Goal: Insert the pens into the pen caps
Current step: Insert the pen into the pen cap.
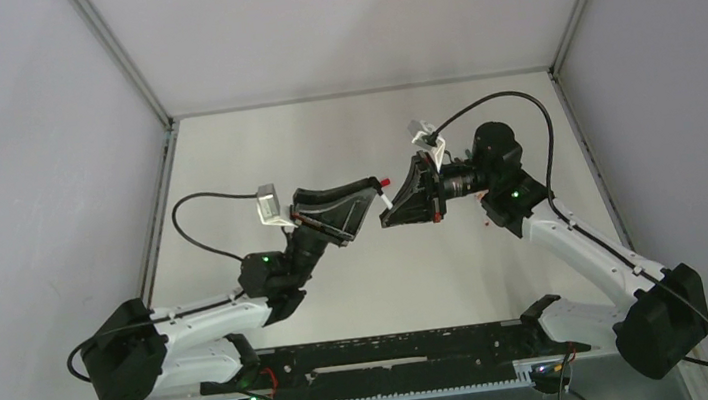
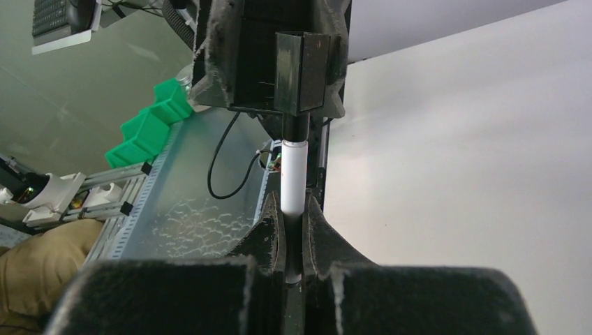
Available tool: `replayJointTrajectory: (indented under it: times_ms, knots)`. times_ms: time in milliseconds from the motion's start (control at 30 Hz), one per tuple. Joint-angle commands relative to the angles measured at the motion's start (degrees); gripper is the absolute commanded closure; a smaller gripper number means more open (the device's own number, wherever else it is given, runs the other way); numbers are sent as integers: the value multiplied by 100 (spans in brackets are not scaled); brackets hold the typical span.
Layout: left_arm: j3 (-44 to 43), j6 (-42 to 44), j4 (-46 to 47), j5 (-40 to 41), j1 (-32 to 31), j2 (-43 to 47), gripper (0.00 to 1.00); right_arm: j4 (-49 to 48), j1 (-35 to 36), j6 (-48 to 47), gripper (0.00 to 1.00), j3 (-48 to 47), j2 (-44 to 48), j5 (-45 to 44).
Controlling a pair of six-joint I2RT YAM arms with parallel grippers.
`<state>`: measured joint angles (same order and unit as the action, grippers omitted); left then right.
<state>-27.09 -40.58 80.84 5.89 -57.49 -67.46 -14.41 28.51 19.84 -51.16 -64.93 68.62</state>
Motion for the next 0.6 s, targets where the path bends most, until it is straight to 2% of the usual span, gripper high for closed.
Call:
replayJointTrajectory:
  times_ms: [0, 433, 567]
  knots:
    - [150, 21, 112, 154, -34, 165, 53, -36, -21, -133, 100, -52, 106, -54]
    - [713, 377, -304, 591, -25, 877, 18, 314, -39, -677, 100, -52, 81, 352]
    - [619, 536, -1129, 590, -25, 1395, 10, 525, -48, -944, 100, -52, 65, 292]
